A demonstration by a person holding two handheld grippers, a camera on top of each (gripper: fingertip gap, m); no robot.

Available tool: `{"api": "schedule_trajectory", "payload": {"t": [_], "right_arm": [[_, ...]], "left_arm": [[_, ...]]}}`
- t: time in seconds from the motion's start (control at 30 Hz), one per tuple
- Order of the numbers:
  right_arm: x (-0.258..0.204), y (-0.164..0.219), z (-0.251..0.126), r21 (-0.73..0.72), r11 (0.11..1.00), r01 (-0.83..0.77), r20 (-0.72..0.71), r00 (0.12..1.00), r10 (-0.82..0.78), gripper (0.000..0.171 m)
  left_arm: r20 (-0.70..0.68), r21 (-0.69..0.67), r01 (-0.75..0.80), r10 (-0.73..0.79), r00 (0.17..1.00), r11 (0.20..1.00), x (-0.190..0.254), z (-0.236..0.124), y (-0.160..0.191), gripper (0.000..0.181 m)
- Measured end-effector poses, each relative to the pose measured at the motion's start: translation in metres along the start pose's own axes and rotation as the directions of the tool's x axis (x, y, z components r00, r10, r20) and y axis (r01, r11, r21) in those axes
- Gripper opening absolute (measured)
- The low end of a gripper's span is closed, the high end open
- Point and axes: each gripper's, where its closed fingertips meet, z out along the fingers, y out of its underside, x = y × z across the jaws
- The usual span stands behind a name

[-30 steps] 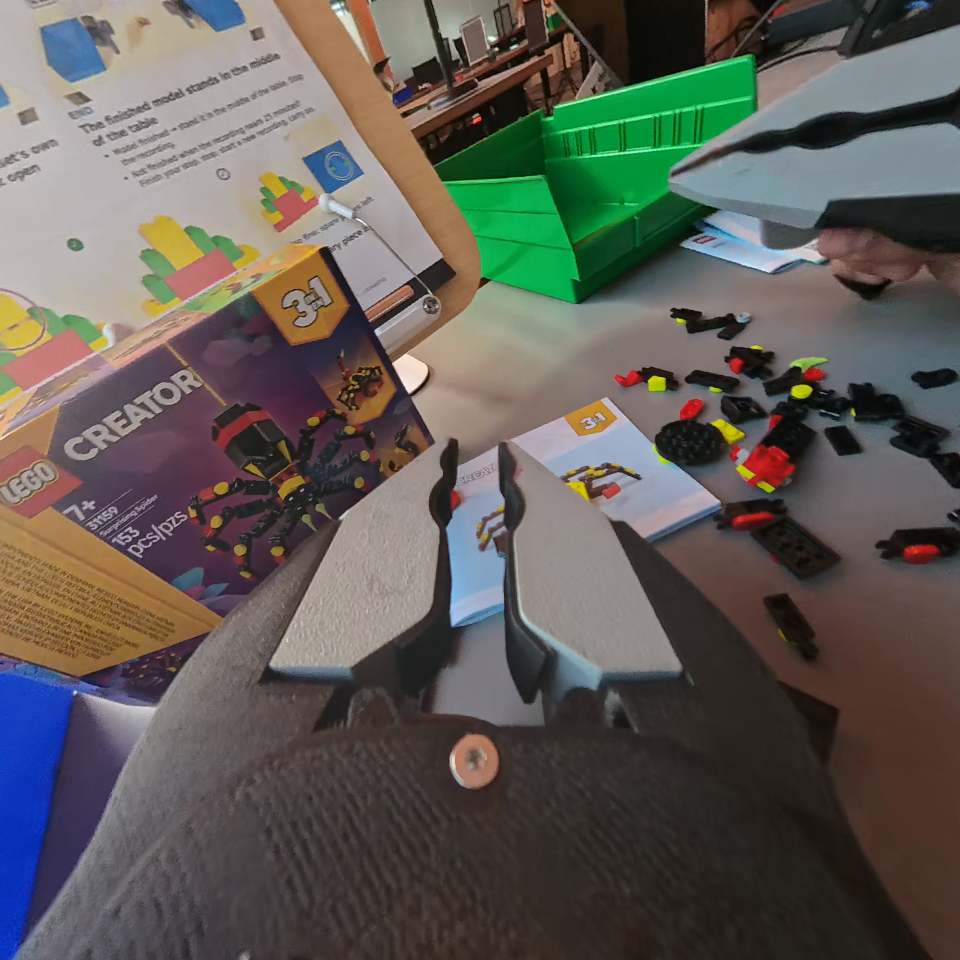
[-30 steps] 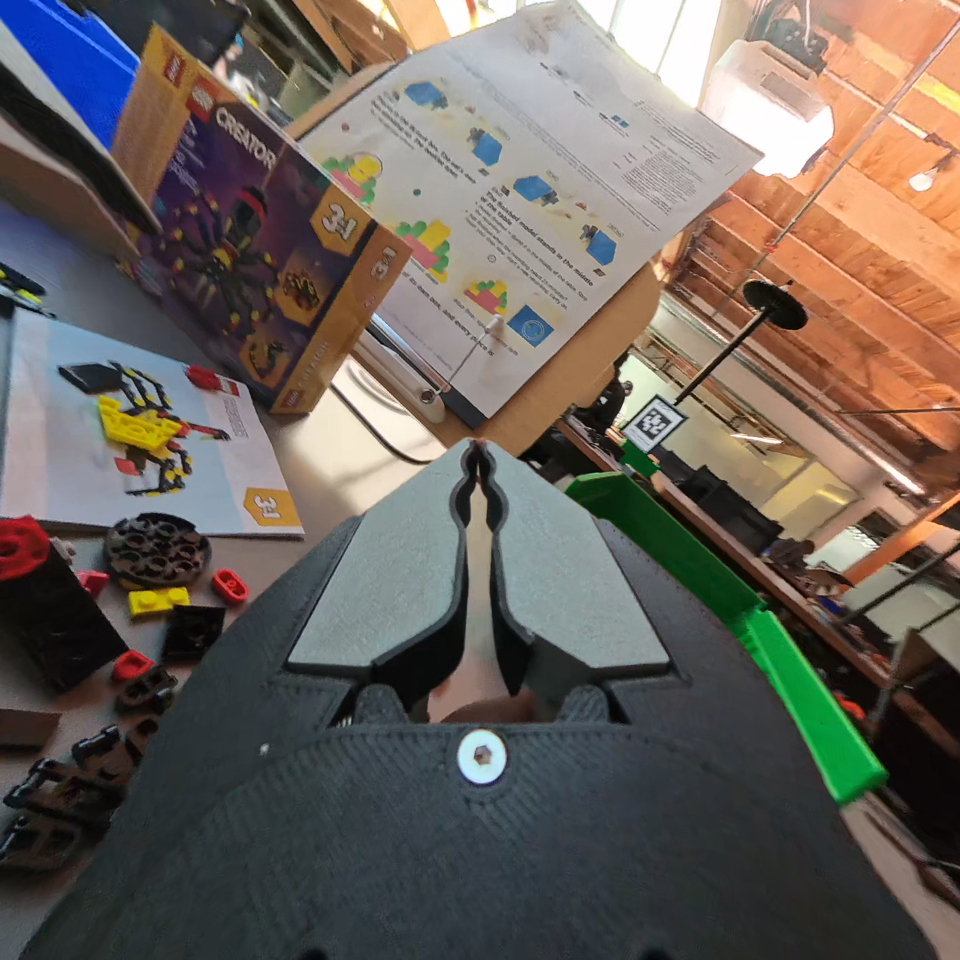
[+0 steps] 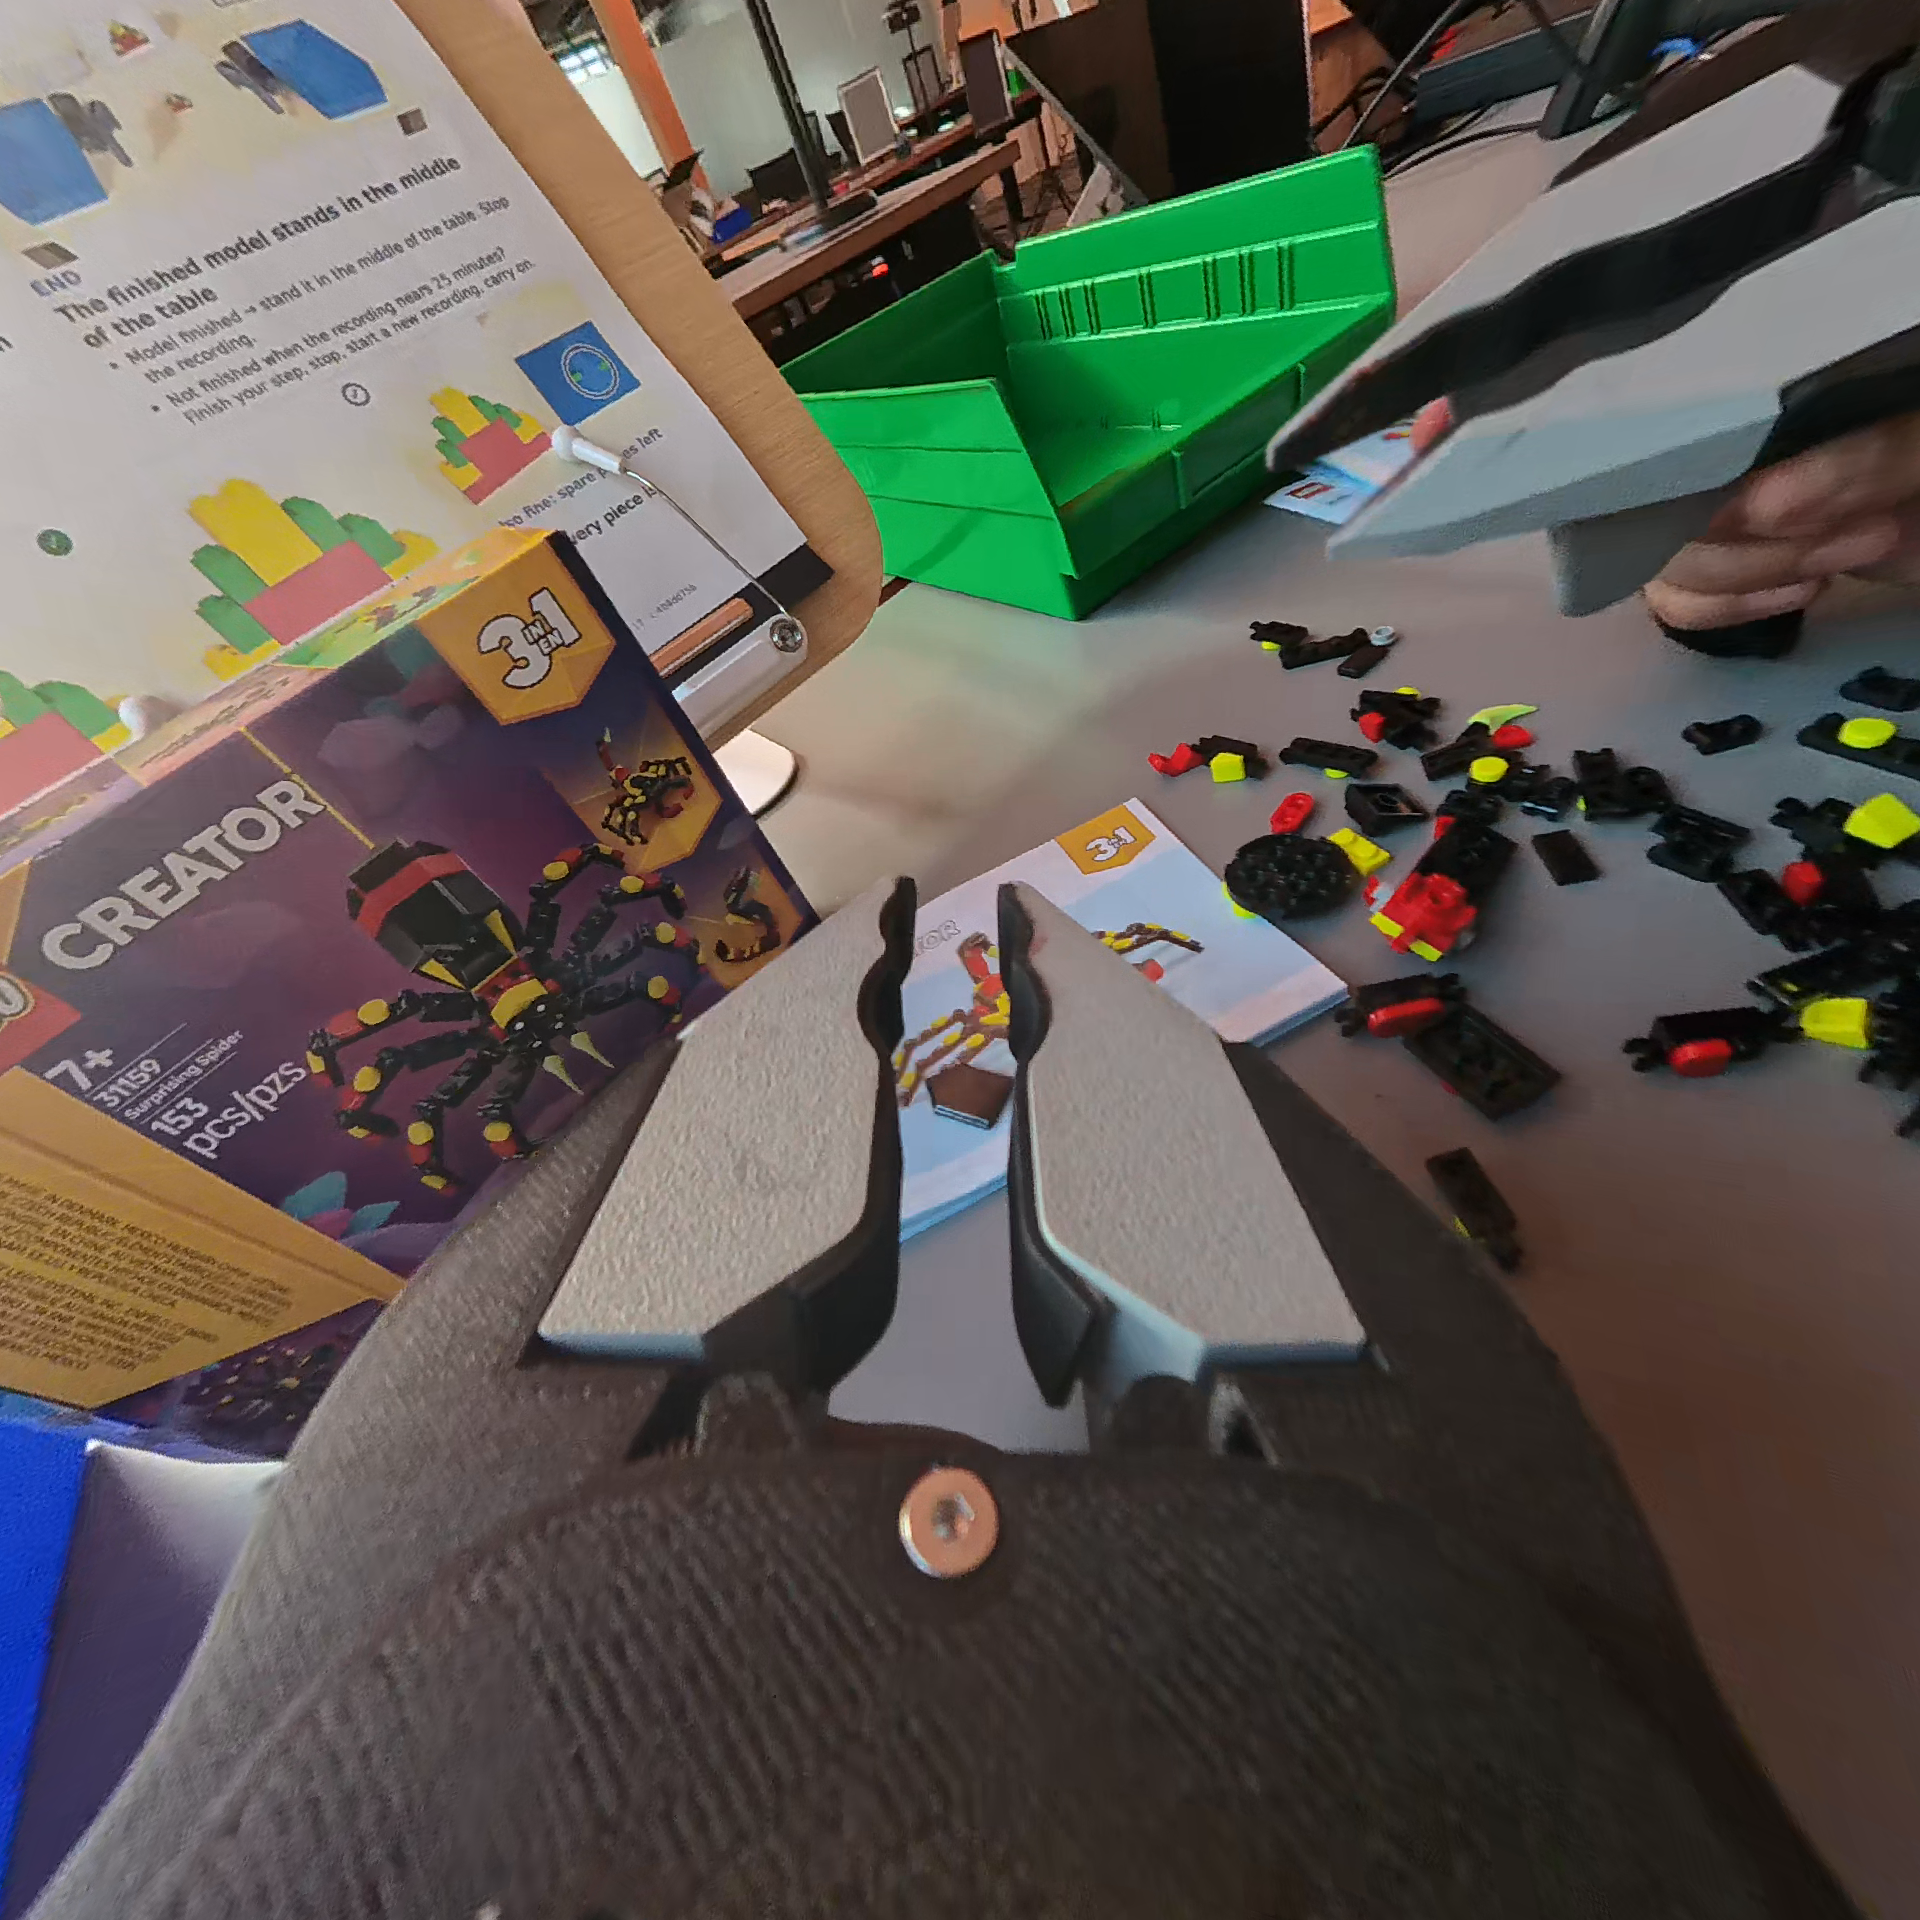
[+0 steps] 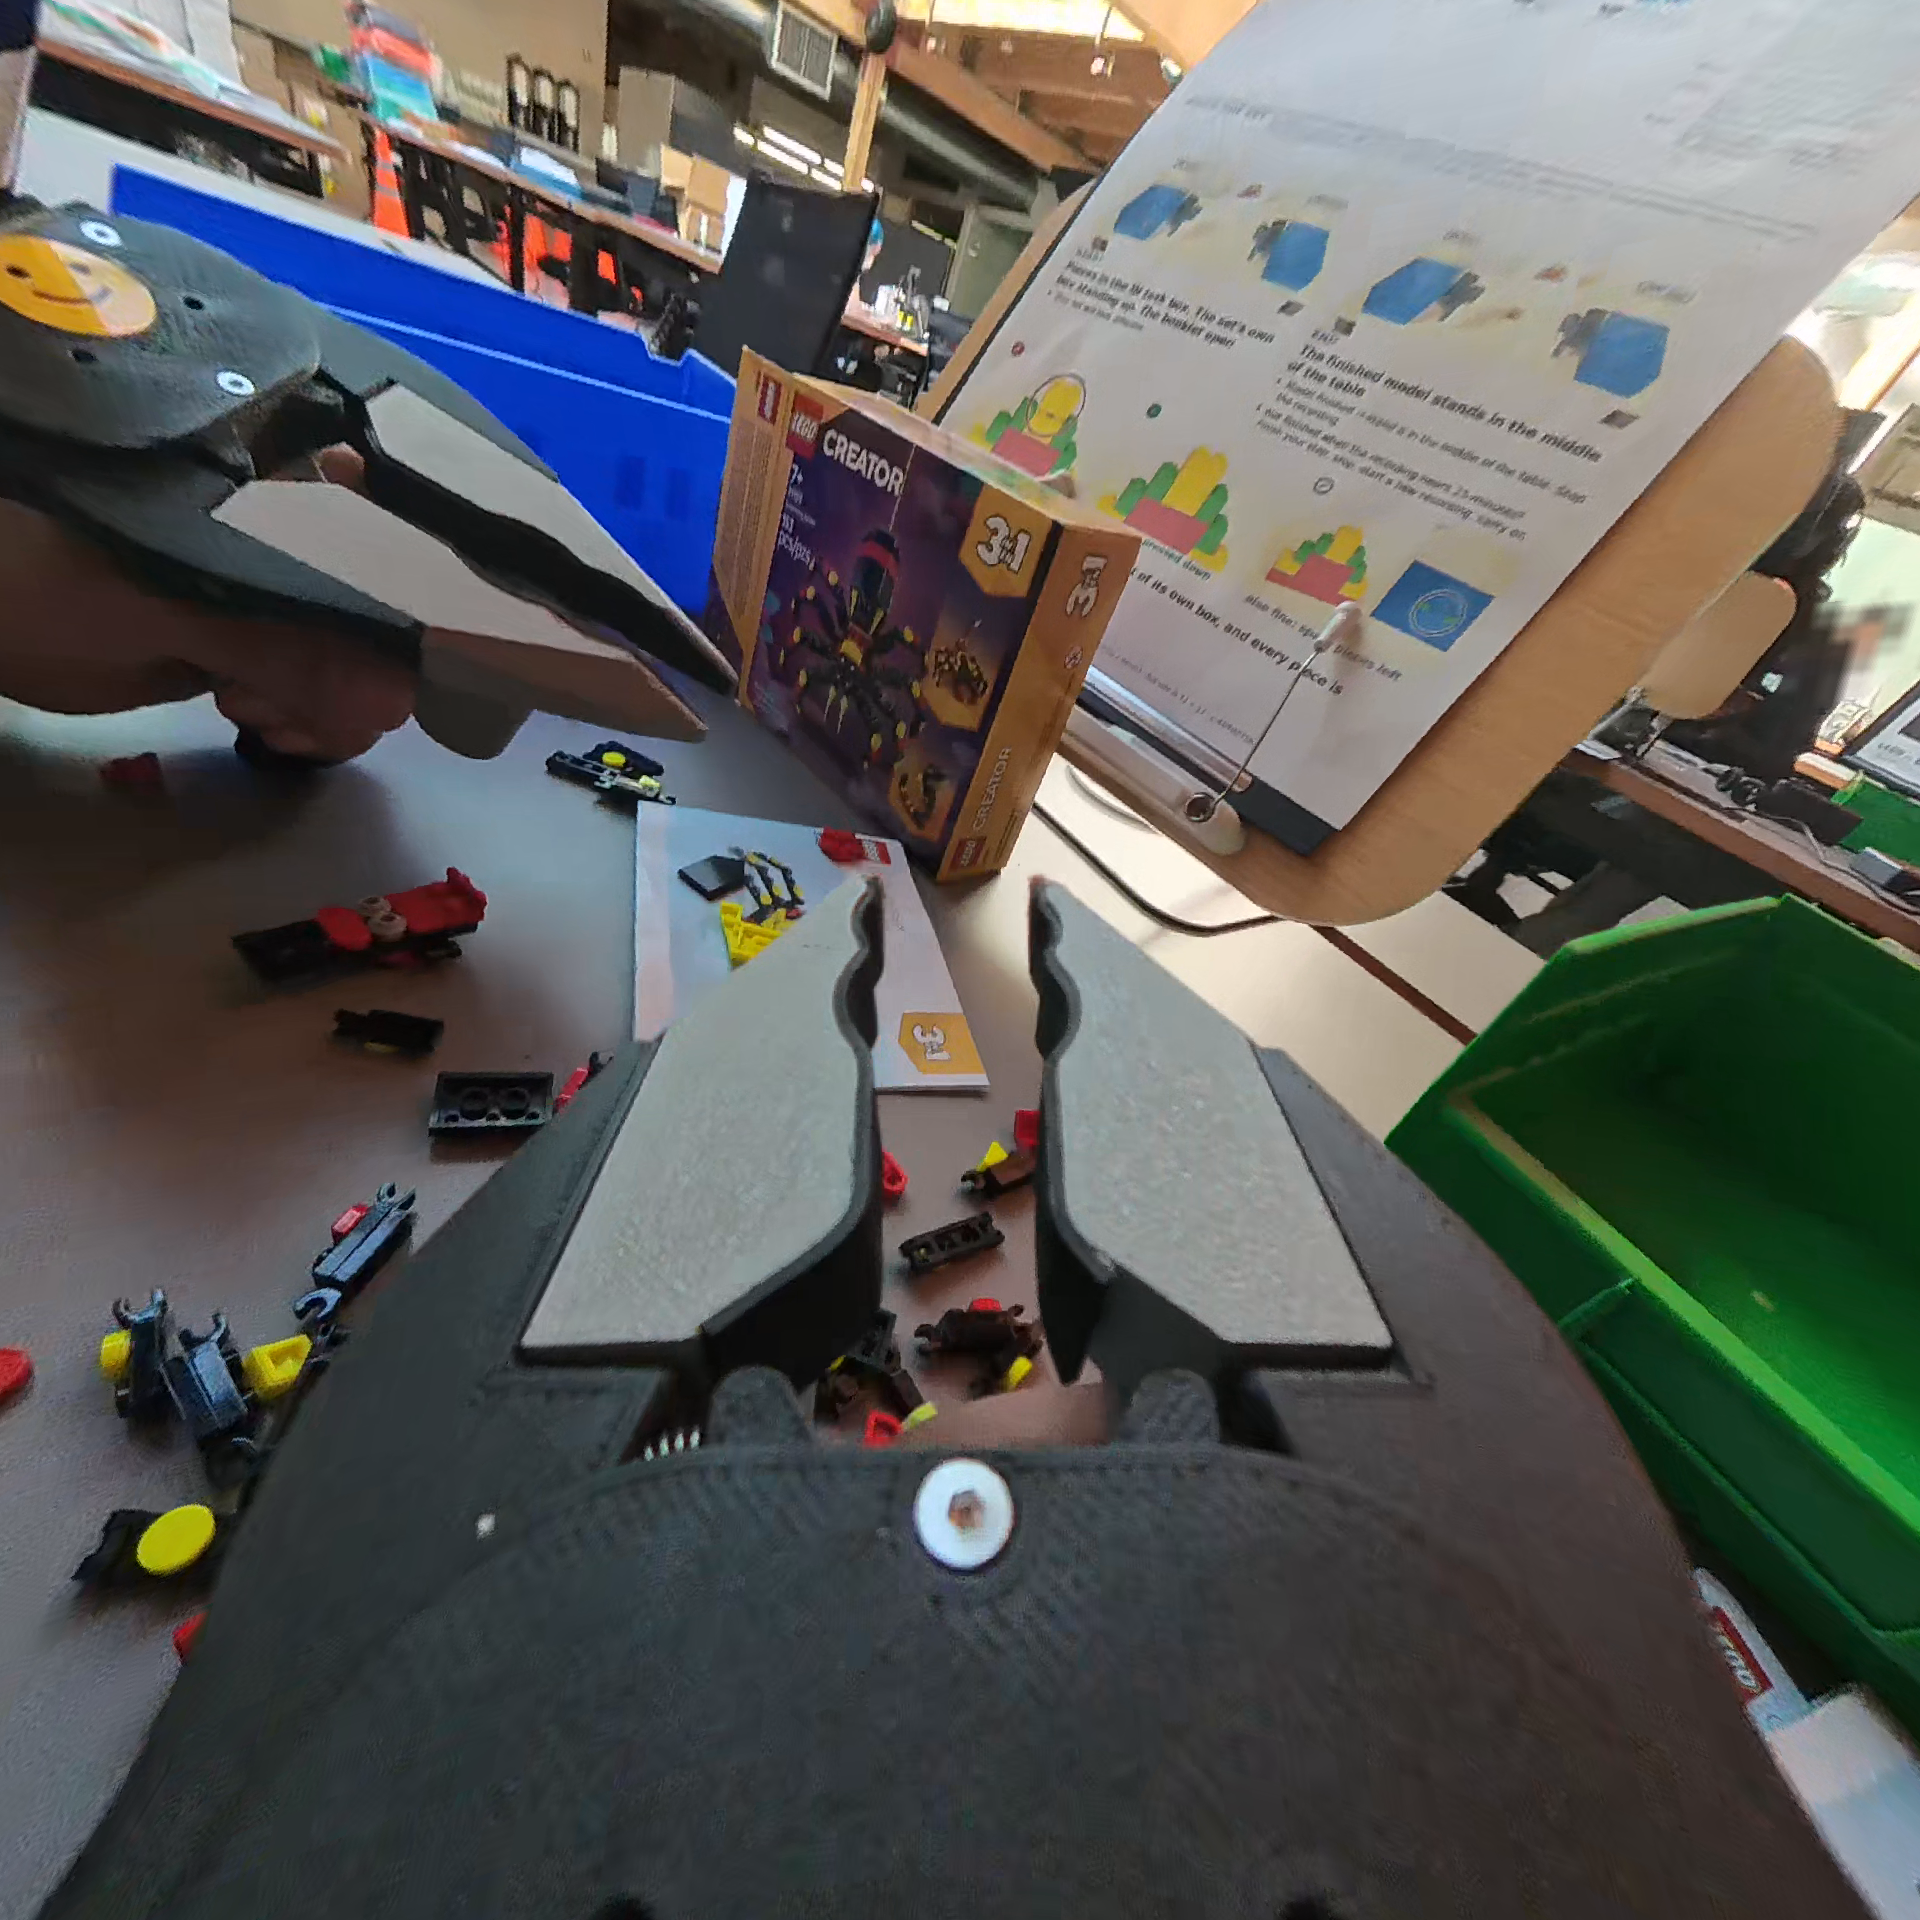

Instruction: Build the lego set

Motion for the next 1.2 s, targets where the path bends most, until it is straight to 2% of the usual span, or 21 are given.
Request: {"api": "schedule_trajectory", "payload": {"t": [0.1, 0.43, 0.63, 0.8, 0.9, 1.03, 1.2], "right_arm": [[-0.009, 0.010, 0.002, -0.083, 0.997, 0.004, 0.049, 0.999, 0.000, 0.028], [0.006, 0.012, -0.002, -0.085, 0.988, -0.131, 0.026, 0.991, 0.134, 0.028], [-0.006, 0.017, -0.003, -0.129, 0.987, -0.100, 0.082, 0.990, 0.111, 0.035], [-0.012, 0.020, -0.009, -0.147, 0.987, -0.060, 0.140, 0.987, 0.081, 0.019], [-0.017, 0.022, -0.012, -0.164, 0.984, -0.075, 0.192, 0.976, 0.107, 0.017], [-0.027, 0.021, -0.017, -0.189, 0.978, -0.084, 0.269, 0.954, 0.134, 0.018], [-0.046, 0.028, -0.021, -0.219, 0.976, 0.005, 0.345, 0.936, 0.072, 0.020]], "left_arm": [[0.039, 0.016, -0.010, 0.010, 0.999, 1.000, -0.004, -0.003, -0.002, 0.013], [0.035, 0.020, 0.033, -0.033, 0.999, 0.999, -0.006, -0.006, -0.002, 0.012], [-0.022, -0.008, 0.050, -0.051, 0.998, 0.999, -0.001, -0.003, 0.002, 0.013], [-0.062, -0.004, 0.124, -0.124, 0.990, 0.992, -0.001, -0.009, 0.002, 0.014], [-0.068, -0.003, 0.136, -0.136, 0.988, 0.991, -0.002, -0.010, 0.002, 0.014], [-0.083, -0.007, 0.112, -0.112, 0.990, 0.994, 0.005, -0.010, 0.001, 0.014], [-0.125, 0.000, 0.048, -0.048, 0.991, 0.999, 0.021, -0.010, -0.002, 0.014]]}}
